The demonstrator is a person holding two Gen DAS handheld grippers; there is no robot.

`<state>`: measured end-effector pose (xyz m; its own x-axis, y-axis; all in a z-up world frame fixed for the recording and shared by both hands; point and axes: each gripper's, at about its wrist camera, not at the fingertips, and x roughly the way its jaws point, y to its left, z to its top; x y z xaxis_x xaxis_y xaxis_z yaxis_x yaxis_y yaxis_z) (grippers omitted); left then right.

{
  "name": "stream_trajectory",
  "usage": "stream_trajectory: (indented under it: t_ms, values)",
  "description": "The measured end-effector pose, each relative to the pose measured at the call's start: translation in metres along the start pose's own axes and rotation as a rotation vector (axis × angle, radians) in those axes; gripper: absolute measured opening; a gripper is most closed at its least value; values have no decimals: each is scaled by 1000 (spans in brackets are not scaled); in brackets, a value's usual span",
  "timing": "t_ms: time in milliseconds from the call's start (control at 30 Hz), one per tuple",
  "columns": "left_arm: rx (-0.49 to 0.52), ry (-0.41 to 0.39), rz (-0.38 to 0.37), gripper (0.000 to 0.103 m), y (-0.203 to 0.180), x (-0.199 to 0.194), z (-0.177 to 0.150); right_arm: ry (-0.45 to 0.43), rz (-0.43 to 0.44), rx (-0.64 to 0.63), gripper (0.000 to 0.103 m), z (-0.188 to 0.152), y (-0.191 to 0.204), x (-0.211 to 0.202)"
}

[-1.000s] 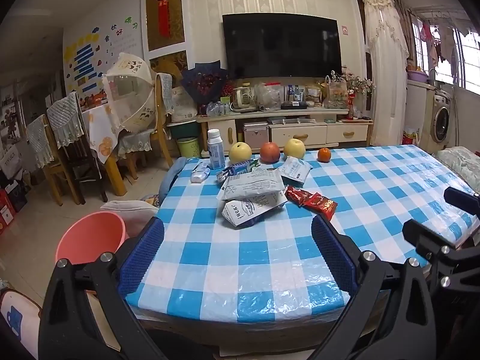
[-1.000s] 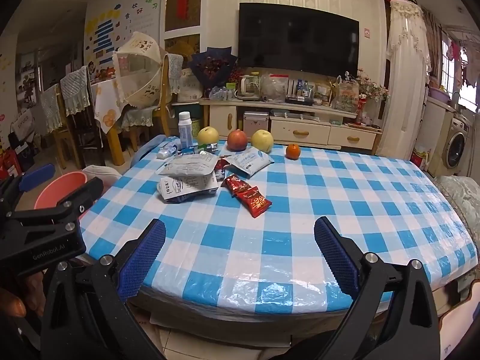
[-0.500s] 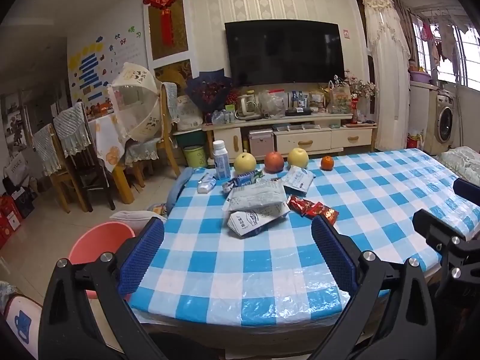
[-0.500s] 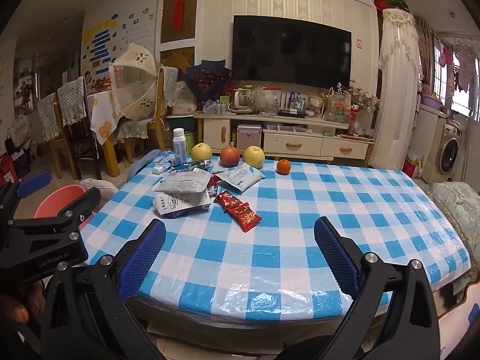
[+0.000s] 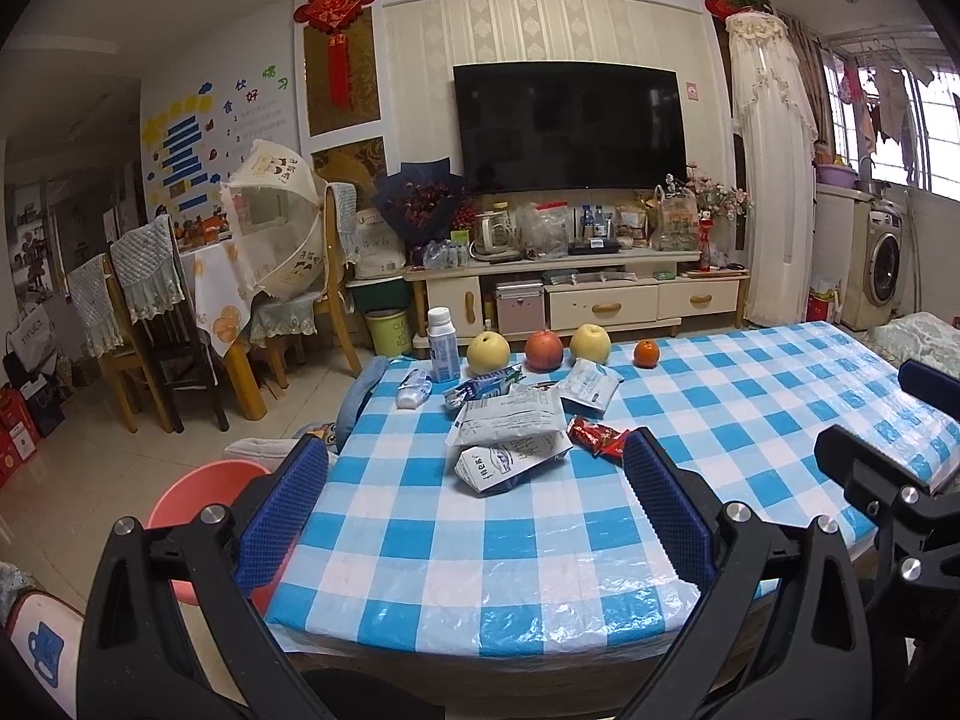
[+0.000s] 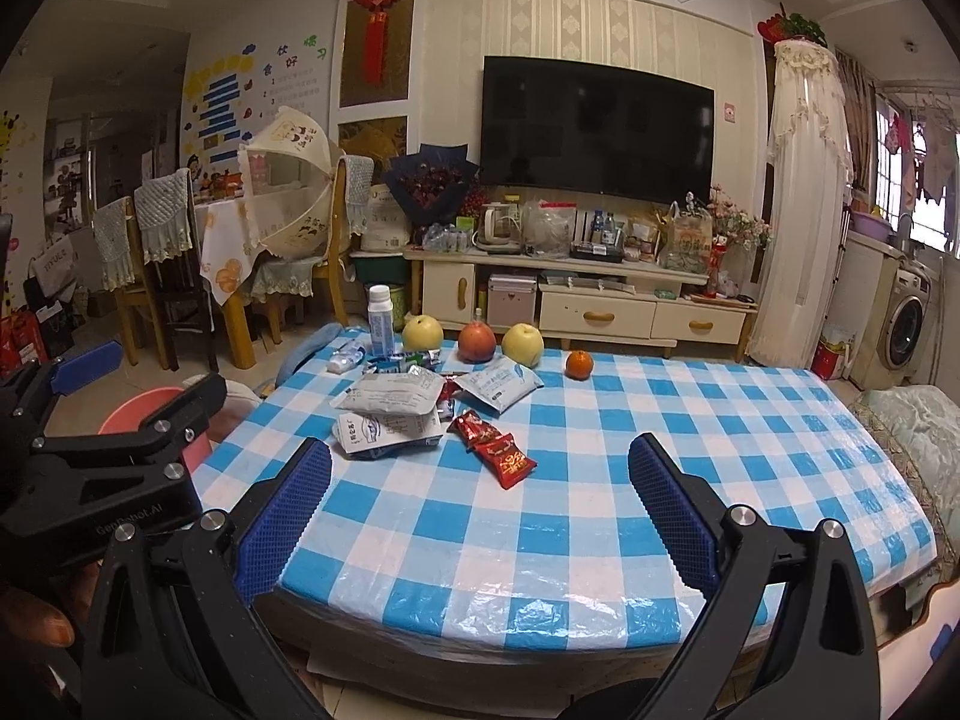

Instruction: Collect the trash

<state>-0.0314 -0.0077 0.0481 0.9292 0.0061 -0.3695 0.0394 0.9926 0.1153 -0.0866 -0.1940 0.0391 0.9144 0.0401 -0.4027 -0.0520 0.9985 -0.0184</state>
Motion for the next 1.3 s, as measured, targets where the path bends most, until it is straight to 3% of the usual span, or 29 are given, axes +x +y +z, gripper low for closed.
stream_trajectory:
  t_ms: [833,1300]
  values:
    - [9,-10,5,99,3,-8,1,-26,-11,9,98,7,-3,-15]
    - [8,26,1,99,4,1,-5,-6,-9,7,98,2,-4,-5]
